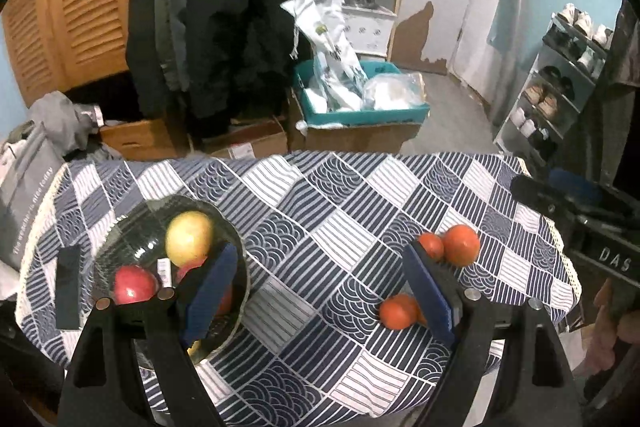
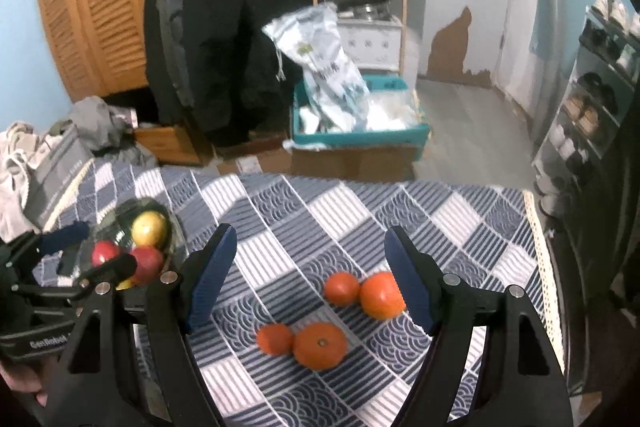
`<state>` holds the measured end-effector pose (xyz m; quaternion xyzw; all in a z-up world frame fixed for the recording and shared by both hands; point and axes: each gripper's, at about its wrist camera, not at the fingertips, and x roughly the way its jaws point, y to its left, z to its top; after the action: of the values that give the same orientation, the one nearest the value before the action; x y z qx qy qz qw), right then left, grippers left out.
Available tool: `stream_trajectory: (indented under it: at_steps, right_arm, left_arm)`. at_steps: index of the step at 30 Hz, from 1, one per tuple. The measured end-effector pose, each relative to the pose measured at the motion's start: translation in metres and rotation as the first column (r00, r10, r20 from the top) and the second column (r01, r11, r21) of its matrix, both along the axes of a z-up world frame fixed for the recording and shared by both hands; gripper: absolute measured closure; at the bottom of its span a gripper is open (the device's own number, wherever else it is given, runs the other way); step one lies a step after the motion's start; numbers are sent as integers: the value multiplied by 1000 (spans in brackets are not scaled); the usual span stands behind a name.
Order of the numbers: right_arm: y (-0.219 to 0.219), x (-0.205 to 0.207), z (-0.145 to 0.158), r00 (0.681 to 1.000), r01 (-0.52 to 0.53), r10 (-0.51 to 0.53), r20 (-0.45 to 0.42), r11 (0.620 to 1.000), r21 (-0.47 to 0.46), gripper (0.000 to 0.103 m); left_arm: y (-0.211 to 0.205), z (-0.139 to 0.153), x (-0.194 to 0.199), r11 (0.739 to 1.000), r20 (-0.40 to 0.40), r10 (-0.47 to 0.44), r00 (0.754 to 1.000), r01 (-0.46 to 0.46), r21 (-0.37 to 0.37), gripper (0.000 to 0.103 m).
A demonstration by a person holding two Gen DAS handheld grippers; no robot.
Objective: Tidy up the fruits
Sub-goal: 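Grasp a large orange with left tool while right tool grasps another large orange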
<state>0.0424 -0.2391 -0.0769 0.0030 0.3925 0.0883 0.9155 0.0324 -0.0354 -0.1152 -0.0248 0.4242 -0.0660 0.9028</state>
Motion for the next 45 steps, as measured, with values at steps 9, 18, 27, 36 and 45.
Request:
stream_trajectory:
  at_steps: [9,18,27,36,45]
  right_arm:
    - [-4,7,-56,989,-7,-1,-148,999,-49,26]
    - [-5,14,-119,952,-14,-8,-305,998,-69,26]
    - [-9,15,-162,911,-29,11,-411,999,-39,26]
    - [-3,16,-166,903,-50,41,-427,999,-10,26]
    - [-4,20,-182,881,-54,62,-469,998,29,29]
  left_arm:
    - [-16,-48,11,997,-101,-24,995,31,66,17]
    - [-25,-85,15,987,-170,-38,985,63,146,17]
    - [-36,-111,18,981,-218,-55,974,93,172,17]
    - [-41,-121,20,973,-239,-63,969,112,201,17]
    - [-42,-121,23,974,-242,-67,968,116,196,17]
